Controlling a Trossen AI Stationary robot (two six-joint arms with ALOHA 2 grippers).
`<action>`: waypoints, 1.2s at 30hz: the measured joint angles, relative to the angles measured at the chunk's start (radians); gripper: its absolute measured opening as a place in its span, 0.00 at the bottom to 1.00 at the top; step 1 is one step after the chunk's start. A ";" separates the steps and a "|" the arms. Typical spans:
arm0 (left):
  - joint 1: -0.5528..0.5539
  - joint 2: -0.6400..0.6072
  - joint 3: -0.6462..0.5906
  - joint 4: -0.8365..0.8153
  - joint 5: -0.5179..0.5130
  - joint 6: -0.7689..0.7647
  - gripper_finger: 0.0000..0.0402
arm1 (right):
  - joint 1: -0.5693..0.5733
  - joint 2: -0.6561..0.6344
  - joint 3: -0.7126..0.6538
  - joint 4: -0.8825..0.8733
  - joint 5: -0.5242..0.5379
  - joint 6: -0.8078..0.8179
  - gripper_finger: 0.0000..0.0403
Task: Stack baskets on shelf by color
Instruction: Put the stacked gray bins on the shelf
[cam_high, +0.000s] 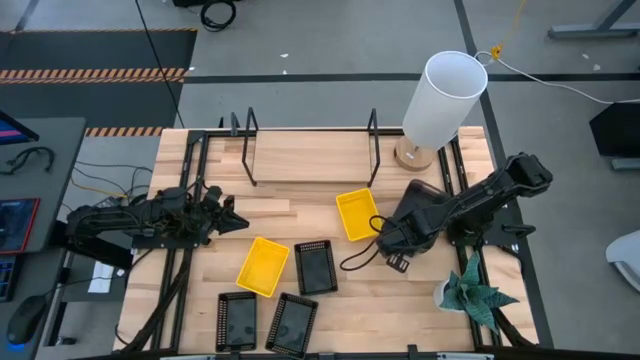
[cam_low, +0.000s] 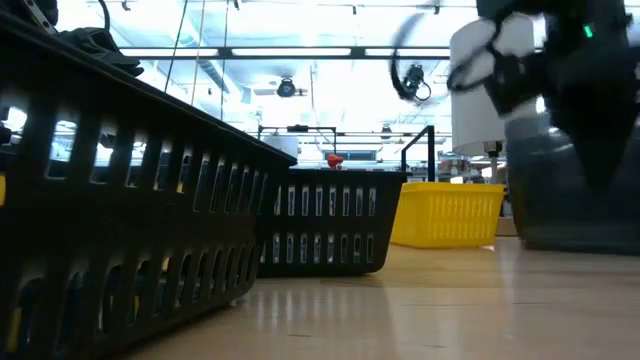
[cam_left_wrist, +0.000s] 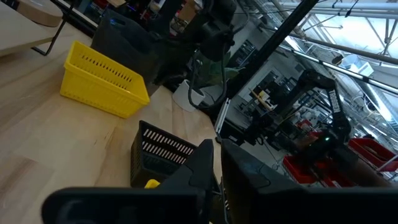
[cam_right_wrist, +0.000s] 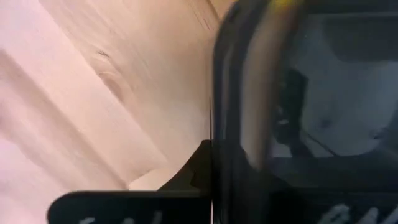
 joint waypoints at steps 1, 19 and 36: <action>0.000 0.000 0.000 0.000 0.000 0.000 0.09 | 0.001 -0.001 0.034 -0.026 -0.008 0.006 0.04; 0.000 0.000 0.000 -0.001 0.000 0.000 0.10 | 0.034 0.248 0.758 -0.187 0.145 -0.306 0.03; 0.000 0.000 0.000 -0.001 0.000 0.000 0.10 | -0.331 0.444 0.985 -0.316 0.151 -0.810 0.03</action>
